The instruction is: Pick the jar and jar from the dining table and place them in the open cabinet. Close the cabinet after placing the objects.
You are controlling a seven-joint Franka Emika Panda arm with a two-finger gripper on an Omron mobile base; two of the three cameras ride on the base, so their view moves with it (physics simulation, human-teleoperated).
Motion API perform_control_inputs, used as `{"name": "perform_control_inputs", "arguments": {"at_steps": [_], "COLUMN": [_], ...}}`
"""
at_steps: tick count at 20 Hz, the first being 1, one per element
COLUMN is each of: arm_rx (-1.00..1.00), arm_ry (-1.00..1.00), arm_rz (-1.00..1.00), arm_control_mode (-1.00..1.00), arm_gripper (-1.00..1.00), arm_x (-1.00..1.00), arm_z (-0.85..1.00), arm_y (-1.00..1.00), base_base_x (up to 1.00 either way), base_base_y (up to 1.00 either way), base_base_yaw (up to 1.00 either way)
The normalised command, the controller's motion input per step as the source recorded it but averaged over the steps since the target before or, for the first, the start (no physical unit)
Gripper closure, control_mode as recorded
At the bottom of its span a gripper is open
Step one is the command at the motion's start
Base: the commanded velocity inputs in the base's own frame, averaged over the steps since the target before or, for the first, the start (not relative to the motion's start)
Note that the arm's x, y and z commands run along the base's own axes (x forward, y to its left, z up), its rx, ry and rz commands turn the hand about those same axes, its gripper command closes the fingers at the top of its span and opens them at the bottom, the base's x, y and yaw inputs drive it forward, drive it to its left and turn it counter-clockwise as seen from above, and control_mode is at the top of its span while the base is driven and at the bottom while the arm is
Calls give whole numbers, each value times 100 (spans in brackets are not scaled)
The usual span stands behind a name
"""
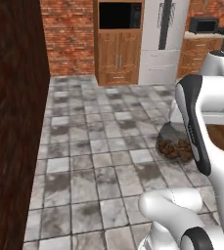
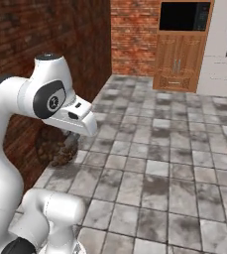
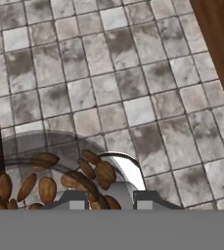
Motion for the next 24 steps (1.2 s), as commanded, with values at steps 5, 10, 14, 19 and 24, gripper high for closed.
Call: {"name": "perform_control_inputs", "arguments": {"at_steps": [5,10,14,19,24], "arm_rx": [0,0,0,0,0], "arm_ry": [0,0,0,0,0], "arm_rz": [0,0,0,0,0], "arm_control_mode": [100,100,100,100,100], "arm_gripper": [100,100,100,100,100], "arm_x": [0,0,0,0,0], "arm_z": [0,0,0,0,0], "arm_y": [0,0,0,0,0], "base_base_x": [100,100,76,29,40], "base_base_y": [27,24,7,14,27], "base_base_yaw": [-4,-2,-27,-83,-78]}}
